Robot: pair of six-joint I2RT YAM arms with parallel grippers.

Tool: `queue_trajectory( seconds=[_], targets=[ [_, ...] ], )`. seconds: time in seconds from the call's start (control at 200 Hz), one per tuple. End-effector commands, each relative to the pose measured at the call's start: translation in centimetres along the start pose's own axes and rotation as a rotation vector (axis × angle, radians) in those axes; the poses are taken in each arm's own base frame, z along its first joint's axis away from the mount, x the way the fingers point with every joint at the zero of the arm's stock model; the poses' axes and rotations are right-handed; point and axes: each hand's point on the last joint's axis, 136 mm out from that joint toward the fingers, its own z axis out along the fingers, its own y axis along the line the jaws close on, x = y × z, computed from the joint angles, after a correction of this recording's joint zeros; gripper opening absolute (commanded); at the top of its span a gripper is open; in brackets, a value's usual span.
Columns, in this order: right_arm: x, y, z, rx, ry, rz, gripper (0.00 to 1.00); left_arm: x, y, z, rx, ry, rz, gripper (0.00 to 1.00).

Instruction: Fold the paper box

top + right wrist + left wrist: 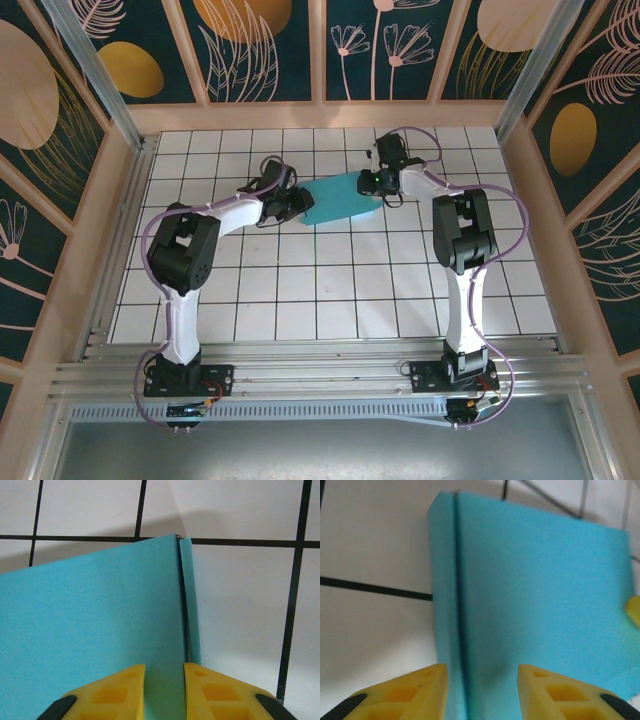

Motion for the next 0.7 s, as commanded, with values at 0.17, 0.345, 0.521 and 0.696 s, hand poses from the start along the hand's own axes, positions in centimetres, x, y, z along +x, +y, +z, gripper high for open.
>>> queue_trajectory(
  seconds=[0.17, 0.345, 0.521, 0.696],
  targets=[
    [2.1, 0.8, -1.1, 0.004, 0.058, 0.009, 0.27, 1.2, 3.9, 1.4, -0.124, 0.005, 0.021, 0.3],
    [-0.5, 3.0, -4.4, -0.128, -0.011, 0.061, 0.35, 0.6, 3.5, 1.1, -0.127, -0.009, 0.06, 0.26],
    [-1.4, 0.2, -5.6, -0.05, -0.057, 0.115, 0.36, -0.5, 2.7, 0.5, -0.14, -0.033, 0.101, 0.31],
    [0.7, 0.0, -4.8, -0.045, 0.012, 0.133, 0.34, -0.6, 2.4, 0.6, -0.132, -0.025, 0.108, 0.32]
  ],
)
